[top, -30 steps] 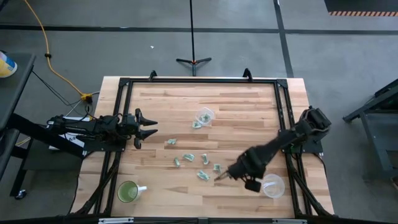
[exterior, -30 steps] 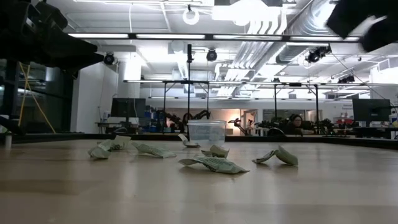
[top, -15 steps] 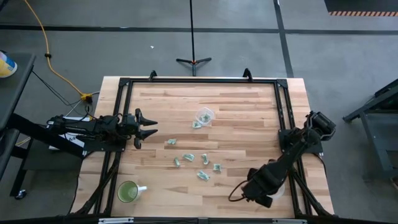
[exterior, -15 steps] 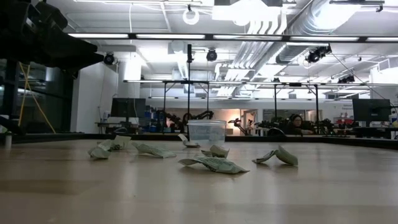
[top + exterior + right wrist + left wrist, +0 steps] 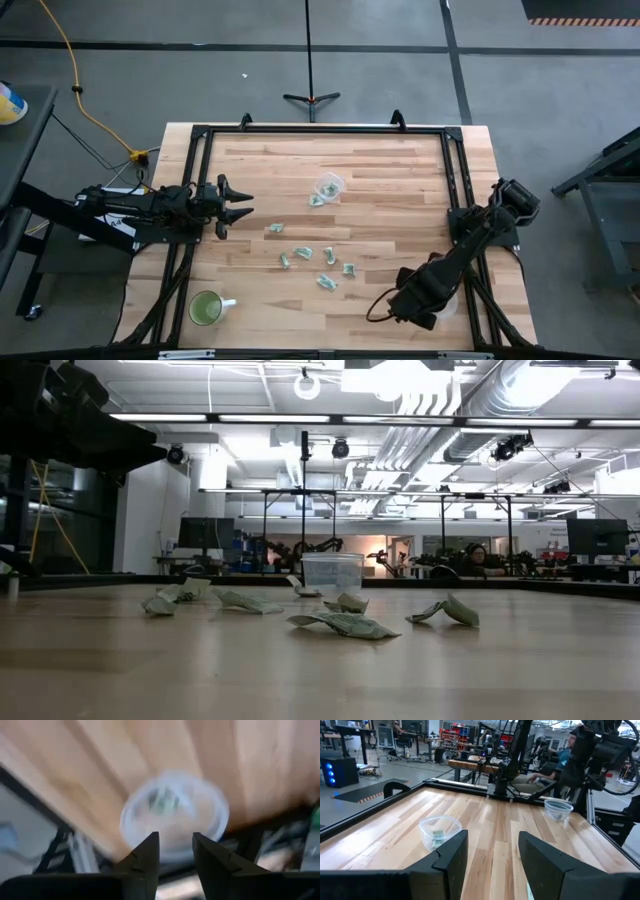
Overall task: Pick and place items into bin
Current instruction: Put the green stevia packet into the square transparent bin
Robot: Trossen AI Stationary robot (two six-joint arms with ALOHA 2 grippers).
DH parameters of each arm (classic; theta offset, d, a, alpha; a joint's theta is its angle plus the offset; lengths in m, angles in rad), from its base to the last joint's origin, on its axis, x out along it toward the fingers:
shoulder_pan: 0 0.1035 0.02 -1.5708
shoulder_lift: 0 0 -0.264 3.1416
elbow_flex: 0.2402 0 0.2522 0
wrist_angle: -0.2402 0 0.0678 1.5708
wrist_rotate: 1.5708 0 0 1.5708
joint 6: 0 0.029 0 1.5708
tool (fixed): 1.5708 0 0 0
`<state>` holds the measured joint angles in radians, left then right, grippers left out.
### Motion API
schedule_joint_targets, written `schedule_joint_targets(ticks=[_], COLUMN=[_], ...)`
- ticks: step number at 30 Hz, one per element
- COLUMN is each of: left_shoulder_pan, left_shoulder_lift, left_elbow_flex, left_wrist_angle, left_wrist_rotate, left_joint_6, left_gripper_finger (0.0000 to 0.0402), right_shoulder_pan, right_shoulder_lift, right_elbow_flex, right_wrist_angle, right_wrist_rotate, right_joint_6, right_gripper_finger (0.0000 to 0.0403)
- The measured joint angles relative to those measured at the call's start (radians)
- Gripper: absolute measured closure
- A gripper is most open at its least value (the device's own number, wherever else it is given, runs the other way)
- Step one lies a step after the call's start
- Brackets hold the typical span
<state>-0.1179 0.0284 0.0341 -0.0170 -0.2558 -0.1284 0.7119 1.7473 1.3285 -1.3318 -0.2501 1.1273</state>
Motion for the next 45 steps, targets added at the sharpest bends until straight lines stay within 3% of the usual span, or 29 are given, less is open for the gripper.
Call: schedule_joint_targets(ticks=[3, 8, 11, 17, 21, 25, 32, 45], left_shoulder_pan=[0.000, 0.000, 0.000, 0.000, 0.000, 0.000, 0.000, 0.000], left_shoulder_lift=[0.000, 0.000, 0.000, 0.000, 0.000, 0.000, 0.000, 0.000], left_elbow_flex=[0.000, 0.000, 0.000, 0.000, 0.000, 0.000, 0.000, 0.000], left_wrist_angle=[0.000, 0.000, 0.000, 0.000, 0.000, 0.000, 0.000, 0.000], left_wrist_rotate=[-0.002, -0.002, -0.002, -0.002, -0.002, -0.002, -0.002, -0.001], left_joint_6=[0.000, 0.000, 0.000, 0.000, 0.000, 0.000, 0.000, 0.000], left_gripper_finger=[0.0191, 0.0191, 0.0191, 0.0191, 0.0191, 0.0191, 0.0191, 0.0191], right_shoulder_pan=[-0.025, -0.095, -0.147, -0.260, -0.317, -0.338, -0.334, -0.295], right_shoulder_lift=[0.000, 0.000, -0.001, -0.001, 0.000, 0.000, 0.000, 0.064], right_elbow_flex=[-0.001, -0.002, -0.037, -0.188, -0.273, -0.363, -0.430, -0.429], right_wrist_angle=[0.095, 0.478, 0.717, 0.954, 1.030, 1.103, 1.234, 1.234], right_wrist_rotate=[0.241, 0.631, 0.716, 0.721, 0.575, 0.439, 0.401, 0.446], right_joint_6=[-0.094, -0.372, -0.563, -0.657, -0.625, -0.565, -0.565, -0.647], right_gripper_finger=[0.0281, 0.0279, 0.0270, 0.0209, 0.0156, 0.0129, 0.0127, 0.0137])
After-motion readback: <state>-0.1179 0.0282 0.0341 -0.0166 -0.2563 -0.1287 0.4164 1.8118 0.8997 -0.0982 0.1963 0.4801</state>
